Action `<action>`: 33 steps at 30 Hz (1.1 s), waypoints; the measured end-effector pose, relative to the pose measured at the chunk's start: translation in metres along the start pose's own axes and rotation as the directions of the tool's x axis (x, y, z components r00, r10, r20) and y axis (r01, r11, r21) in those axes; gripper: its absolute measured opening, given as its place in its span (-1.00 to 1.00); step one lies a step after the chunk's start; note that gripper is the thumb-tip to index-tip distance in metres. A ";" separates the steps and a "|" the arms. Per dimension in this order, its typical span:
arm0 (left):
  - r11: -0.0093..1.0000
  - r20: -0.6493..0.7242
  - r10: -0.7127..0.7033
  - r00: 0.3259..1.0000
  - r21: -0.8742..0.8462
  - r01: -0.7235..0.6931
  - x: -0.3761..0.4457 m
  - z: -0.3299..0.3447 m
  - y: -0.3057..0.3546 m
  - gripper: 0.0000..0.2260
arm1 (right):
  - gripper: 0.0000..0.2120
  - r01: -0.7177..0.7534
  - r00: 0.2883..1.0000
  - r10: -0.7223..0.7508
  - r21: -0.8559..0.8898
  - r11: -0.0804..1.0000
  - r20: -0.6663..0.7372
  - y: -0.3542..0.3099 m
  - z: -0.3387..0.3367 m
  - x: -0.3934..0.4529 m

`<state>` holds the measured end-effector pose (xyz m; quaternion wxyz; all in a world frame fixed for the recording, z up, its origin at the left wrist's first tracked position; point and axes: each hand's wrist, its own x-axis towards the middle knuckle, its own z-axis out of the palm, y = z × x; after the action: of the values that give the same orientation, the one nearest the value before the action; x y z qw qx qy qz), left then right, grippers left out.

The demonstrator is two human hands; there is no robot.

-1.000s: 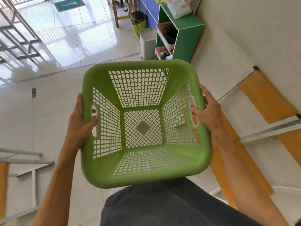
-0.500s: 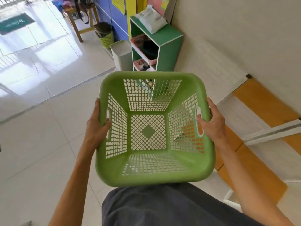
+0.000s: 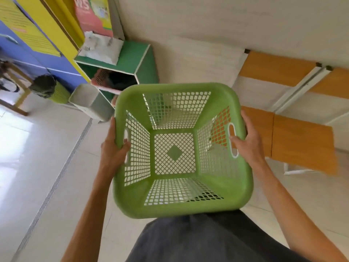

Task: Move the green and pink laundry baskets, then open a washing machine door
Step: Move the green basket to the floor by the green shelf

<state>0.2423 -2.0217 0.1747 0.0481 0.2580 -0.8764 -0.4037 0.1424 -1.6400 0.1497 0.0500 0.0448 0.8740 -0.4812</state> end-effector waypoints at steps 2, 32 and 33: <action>0.998 0.051 0.050 0.997 0.028 -0.051 0.034 0.007 0.013 -0.23 | -0.18 -0.041 0.996 0.043 0.036 0.999 -0.072 0.004 0.002 0.009; 0.466 0.586 0.309 0.749 0.593 -0.656 0.469 0.374 -0.151 -0.27 | -0.34 0.216 0.971 -0.024 -0.825 0.522 0.239 0.288 0.238 0.377; 0.467 0.586 0.308 0.750 0.594 -0.656 0.476 0.381 -0.161 -0.27 | -0.38 0.221 0.969 -0.021 -0.827 0.517 0.246 0.296 0.249 0.383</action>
<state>-0.2130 -2.0827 -0.2578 -0.1315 -0.1006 -0.9862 0.0003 -0.1891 -1.6817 -0.2805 0.1212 -0.0960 0.9880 0.0012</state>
